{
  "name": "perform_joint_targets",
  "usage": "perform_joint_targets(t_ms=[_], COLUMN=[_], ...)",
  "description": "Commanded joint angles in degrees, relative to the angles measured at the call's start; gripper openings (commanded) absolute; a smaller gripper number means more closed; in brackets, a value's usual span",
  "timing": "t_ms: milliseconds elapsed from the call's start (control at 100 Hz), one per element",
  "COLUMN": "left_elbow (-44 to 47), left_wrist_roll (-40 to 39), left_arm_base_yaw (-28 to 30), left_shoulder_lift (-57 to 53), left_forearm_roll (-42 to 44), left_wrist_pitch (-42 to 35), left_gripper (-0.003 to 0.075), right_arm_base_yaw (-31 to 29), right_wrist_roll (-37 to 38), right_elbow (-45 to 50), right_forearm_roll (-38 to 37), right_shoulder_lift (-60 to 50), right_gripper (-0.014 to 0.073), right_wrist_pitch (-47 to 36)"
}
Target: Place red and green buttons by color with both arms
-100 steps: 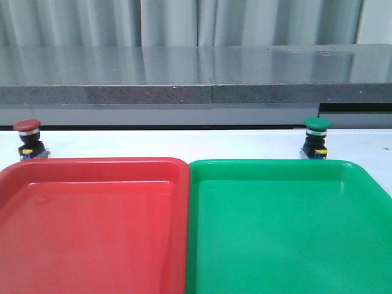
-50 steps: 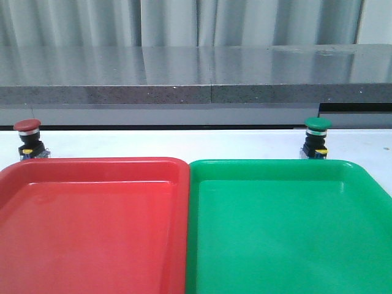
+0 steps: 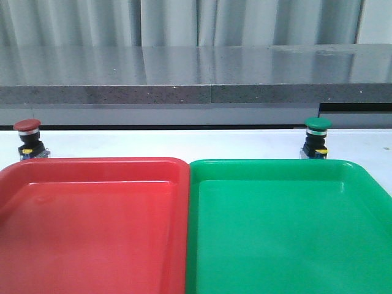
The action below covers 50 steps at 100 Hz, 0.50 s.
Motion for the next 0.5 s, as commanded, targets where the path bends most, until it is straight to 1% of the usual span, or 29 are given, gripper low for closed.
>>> perform_joint_targets(t_ms=[0,130,200,330,490], left_elbow=[-7.35,-15.96,-20.03,-25.89,-30.74], left_wrist_roll=[-0.44,-0.44,-0.44,-0.44,-0.44], left_arm_base_yaw=[-0.49,-0.49,-0.49,-0.49,-0.49], left_shoulder_lift=[5.46,15.09,19.26,25.09,30.44], left_forearm_roll=[-1.05,-1.05,-1.05,-1.05,-1.05], left_wrist_pitch=[2.34,9.81,12.51,13.33,13.45], left_gripper=[0.0531,0.0531,0.0531,0.0531,0.0531], right_arm_base_yaw=[-0.17,-0.17,-0.17,-0.17,-0.17], right_wrist_roll=[-0.08,-0.08,-0.08,-0.08,-0.08], right_elbow=[-1.11,-1.11,-1.11,-1.11,-1.11], right_forearm_roll=[-0.50,-0.50,-0.50,-0.50,-0.50], right_shoulder_lift=[-1.27,-1.27,-1.27,-1.27,-1.27], right_gripper=[-0.0064,-0.0064,-0.0064,-0.0064,-0.0064], right_wrist_pitch=[-4.16,-4.16,-4.16,-4.16,-4.16])
